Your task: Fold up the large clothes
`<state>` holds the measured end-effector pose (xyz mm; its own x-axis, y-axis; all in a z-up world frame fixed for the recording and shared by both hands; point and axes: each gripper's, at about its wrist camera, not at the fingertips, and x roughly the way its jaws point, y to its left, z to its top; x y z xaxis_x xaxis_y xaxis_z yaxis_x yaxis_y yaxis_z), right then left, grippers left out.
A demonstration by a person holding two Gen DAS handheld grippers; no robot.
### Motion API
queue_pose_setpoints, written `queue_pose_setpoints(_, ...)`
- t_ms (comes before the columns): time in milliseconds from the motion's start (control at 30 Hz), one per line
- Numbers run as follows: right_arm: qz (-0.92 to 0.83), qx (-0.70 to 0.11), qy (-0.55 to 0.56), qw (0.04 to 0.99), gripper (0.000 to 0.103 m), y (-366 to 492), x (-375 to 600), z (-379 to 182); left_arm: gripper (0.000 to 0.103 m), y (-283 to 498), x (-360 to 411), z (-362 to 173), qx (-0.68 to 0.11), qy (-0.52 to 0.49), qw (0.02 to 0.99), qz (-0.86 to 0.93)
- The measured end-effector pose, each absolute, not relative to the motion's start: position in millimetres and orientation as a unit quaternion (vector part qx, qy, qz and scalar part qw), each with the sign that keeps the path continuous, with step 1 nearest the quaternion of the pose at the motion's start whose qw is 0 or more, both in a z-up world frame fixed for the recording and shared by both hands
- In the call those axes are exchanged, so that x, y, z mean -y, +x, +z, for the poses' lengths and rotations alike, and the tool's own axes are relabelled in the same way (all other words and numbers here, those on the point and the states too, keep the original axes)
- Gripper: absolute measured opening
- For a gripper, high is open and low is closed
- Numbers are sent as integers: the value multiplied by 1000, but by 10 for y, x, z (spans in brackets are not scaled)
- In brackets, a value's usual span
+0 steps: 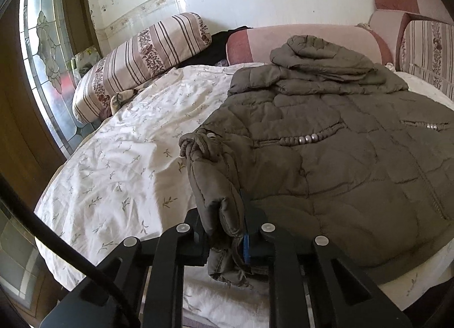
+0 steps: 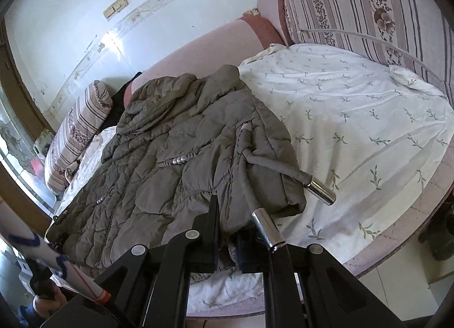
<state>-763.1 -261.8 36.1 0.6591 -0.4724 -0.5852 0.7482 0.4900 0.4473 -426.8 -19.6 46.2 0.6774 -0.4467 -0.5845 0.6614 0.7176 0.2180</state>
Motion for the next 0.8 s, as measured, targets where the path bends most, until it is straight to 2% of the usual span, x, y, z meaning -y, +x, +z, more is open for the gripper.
queue_pose_setpoints(467,-356,-181,356,845,9,-7751,2667,503,16,-4248,130,671,-257,191,888,-330)
queue_pose_setpoints(800,-344,-173,336,859,9,-7694,2790,888,16,-4128,213,1100,-245,176,883,-360)
